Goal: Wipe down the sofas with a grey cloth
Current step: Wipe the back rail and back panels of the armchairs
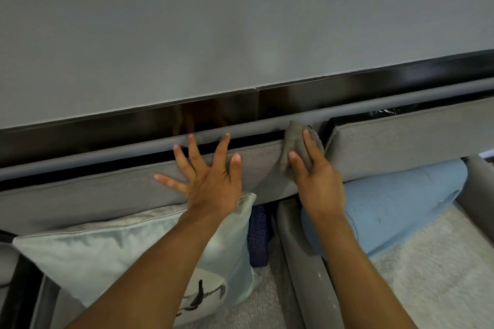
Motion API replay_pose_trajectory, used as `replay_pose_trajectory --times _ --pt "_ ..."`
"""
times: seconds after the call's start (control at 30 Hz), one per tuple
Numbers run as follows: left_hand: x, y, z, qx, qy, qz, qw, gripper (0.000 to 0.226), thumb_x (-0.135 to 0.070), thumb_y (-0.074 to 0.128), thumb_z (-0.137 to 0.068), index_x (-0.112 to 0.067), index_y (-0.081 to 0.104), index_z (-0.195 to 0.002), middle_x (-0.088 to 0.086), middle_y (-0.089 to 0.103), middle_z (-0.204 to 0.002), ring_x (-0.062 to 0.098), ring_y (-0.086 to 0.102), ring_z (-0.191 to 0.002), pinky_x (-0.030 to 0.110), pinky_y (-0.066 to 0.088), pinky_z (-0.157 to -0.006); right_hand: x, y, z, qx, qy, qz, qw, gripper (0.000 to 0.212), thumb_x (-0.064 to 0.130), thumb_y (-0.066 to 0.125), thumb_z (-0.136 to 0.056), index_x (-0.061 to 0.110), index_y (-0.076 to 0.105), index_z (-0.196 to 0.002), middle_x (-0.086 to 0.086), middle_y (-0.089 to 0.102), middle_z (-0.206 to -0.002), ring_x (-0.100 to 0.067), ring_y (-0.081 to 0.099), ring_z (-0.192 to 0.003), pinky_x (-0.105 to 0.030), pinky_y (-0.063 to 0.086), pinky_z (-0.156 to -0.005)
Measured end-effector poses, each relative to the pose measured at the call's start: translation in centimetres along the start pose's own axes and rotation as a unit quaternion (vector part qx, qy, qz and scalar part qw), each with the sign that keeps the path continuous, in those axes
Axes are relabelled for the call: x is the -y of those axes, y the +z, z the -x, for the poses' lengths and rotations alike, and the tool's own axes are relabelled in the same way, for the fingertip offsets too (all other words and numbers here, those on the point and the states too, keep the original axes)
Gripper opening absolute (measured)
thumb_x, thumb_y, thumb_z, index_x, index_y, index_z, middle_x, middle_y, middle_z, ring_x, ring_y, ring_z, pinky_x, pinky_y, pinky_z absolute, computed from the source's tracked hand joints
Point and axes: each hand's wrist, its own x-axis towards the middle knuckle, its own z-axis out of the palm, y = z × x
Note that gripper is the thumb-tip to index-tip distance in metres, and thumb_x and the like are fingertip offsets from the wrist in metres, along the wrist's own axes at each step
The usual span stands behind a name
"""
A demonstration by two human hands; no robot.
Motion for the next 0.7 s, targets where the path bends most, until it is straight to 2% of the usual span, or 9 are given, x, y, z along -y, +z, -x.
replay_pose_trajectory --times 0.1,0.23,0.3,0.37,0.47,0.53,0.6,0.63,0.7 --pt "0.0 0.3 -0.1 -0.003 0.004 -0.004 1.0 0.057 -0.071 0.007 -0.097 -0.063 -0.002 -0.152 -0.003 -0.036 -0.162 0.029 -0.041 -0.147 0.068 -0.037 -0.094 -1.0 -0.1 -0.9 -0.036 0.001 0.052 0.998 0.05 0.063 0.046 -0.096 0.059 0.033 -0.144 -0.003 0.065 -0.131 -0.031 0.063 -0.112 -0.043 0.054 -0.087" --pt "0.5 1.3 -0.3 -0.039 0.018 -0.001 0.999 0.055 -0.07 0.009 -0.099 -0.061 0.003 -0.153 -0.002 -0.032 -0.164 0.031 -0.035 -0.149 0.073 -0.031 -0.1 -1.0 0.8 -4.4 -0.116 0.014 -0.059 0.991 0.049 0.061 0.047 -0.097 0.042 0.051 -0.141 0.003 0.063 -0.134 -0.022 0.061 -0.118 -0.037 0.051 -0.093" --pt "0.6 1.8 -0.3 -0.069 0.031 0.003 0.997 0.055 -0.069 0.01 -0.1 -0.059 0.01 -0.154 0.001 -0.026 -0.167 0.033 -0.03 -0.152 0.076 -0.026 -0.103 -1.7 3.2 -2.7 -0.163 0.048 -0.101 0.98 0.052 0.064 0.044 -0.096 0.046 0.045 -0.145 0.002 0.067 -0.128 -0.019 0.063 -0.112 -0.033 0.051 -0.089" --pt "0.8 2.2 -0.2 -0.102 0.048 0.01 0.994 0.054 -0.068 0.011 -0.102 -0.055 0.018 -0.154 0.005 -0.017 -0.169 0.035 -0.024 -0.154 0.079 -0.021 -0.104 -2.7 6.4 1.3 -0.169 0.09 -0.131 0.973 0.055 0.064 0.044 -0.095 0.05 0.036 -0.148 -0.003 0.071 -0.118 -0.016 0.064 -0.103 -0.033 0.051 -0.087" --pt "1.0 2.9 0.0 -0.136 0.07 0.012 0.988 0.053 -0.064 0.015 -0.104 -0.051 0.028 -0.153 0.012 -0.004 -0.17 0.039 -0.013 -0.155 0.084 -0.015 -0.103 -3.5 9.4 4.5 -0.149 0.128 -0.182 0.963 0.055 0.06 0.05 -0.095 0.041 0.044 -0.146 -0.002 0.07 -0.121 -0.009 0.062 -0.106 -0.027 0.05 -0.092" --pt "1.1 3.0 0.0 -0.154 0.076 0.009 0.985 0.051 -0.062 0.018 -0.105 -0.048 0.031 -0.153 0.015 0.004 -0.168 0.042 -0.008 -0.156 0.086 -0.012 -0.103 -2.7 8.8 2.7 -0.212 0.123 -0.236 0.94 0.052 0.054 0.052 -0.097 0.034 0.05 -0.144 0.01 0.068 -0.121 0.005 0.059 -0.106 -0.019 0.048 -0.095" --pt "1.2 3.1 0.0 -0.163 0.078 0.006 0.983 0.05 -0.06 0.019 -0.106 -0.047 0.031 -0.153 0.016 0.008 -0.168 0.042 -0.005 -0.156 0.087 -0.01 -0.102 -0.9 7.4 0.4 -0.272 0.1 -0.257 0.922 0.049 0.047 0.055 -0.098 0.028 0.052 -0.144 0.031 0.061 -0.099 0.026 0.054 -0.09 0.0 0.041 -0.082" --pt "1.1 3.1 0.0 -0.166 0.079 0.004 0.983 0.05 -0.059 0.02 -0.106 -0.046 0.031 -0.153 0.016 0.009 -0.167 0.043 -0.004 -0.155 0.088 -0.009 -0.102 0.1 7.0 -0.4 -0.281 0.082 -0.264 0.919 0.049 0.044 0.057 -0.098 0.028 0.051 -0.144 0.034 0.057 -0.093 0.032 0.049 -0.08 0.006 0.036 -0.073" --pt "1.1 3.1 0.0 -0.168 0.081 0.005 0.982 0.05 -0.058 0.021 -0.106 -0.045 0.032 -0.153 0.016 0.01 -0.167 0.043 -0.004 -0.155 0.088 -0.008 -0.101 1.4 7.8 -0.1 -0.269 0.06 -0.254 0.927 0.052 0.048 0.057 -0.096 0.037 0.045 -0.145 0.027 0.06 -0.093 0.031 0.049 -0.072 0.006 0.037 -0.067"
